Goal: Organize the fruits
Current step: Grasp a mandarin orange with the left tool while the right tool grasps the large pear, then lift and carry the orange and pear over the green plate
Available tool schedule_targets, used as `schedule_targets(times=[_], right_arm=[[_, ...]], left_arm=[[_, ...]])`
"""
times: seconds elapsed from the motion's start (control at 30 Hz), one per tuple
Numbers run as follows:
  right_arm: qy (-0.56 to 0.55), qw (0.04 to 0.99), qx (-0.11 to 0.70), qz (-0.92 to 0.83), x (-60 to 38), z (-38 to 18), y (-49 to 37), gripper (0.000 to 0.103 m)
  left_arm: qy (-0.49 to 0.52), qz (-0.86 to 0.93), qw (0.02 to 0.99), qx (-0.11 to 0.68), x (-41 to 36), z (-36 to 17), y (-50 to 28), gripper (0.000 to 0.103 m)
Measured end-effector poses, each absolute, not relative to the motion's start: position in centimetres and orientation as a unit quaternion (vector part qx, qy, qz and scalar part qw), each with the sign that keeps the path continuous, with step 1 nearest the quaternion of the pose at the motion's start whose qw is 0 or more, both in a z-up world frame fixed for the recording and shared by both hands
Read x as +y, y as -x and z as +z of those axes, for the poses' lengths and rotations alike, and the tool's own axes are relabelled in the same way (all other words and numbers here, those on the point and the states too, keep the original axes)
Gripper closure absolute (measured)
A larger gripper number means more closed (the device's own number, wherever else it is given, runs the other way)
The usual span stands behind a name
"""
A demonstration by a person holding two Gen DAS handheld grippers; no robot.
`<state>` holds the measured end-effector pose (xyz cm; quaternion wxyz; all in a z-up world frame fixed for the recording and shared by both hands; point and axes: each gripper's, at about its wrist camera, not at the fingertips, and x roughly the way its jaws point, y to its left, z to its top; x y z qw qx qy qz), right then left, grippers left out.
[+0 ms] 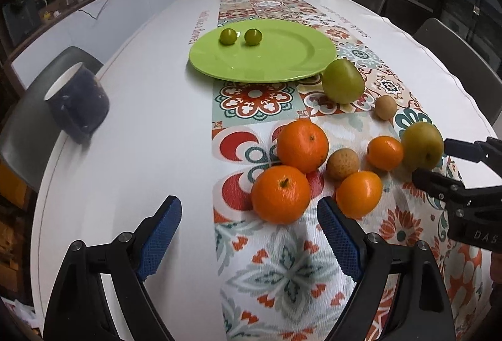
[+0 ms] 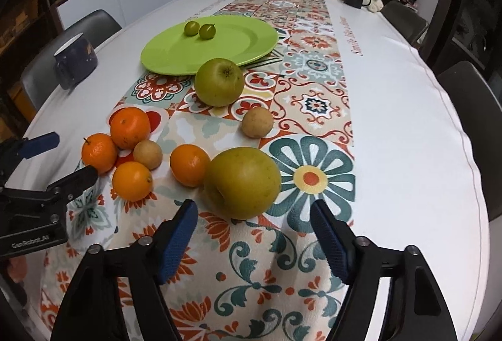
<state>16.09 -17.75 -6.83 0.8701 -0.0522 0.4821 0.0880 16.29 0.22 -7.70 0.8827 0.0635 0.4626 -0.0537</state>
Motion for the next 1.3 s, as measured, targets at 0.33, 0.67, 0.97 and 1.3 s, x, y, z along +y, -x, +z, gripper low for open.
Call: schedule_targets(times=[0.33,0.67,0.97,1.3], right_arm=[[0.034,0.861,0.495,0.108,-17.6,-7.8,-17.6,0.048],[0.027,0.864,0.489,0.115,-17.6,-7.8,-17.5,0.053],[0.03,0.869,0.481,0.112,-17.6,-7.3,-16.9,0.053],[0.027,0.887,0.443,0.125,-17.5,-4.1,-16.0,0.053]], left_arm=[[-0.039,-0.079,0.872,0.481,-0.2,-8.5,-17.4,0.046],[-0.034,-0.09,0.872,0.48,-0.6,-8.4,-17.1,0.062],[-0.033,-0.086,0.876,0.473,-0.5,-7.7,-16.5,0.062],[-0.029,-0.092,0.893,0.439,-0.7,-4.2,-16.0,0.062]])
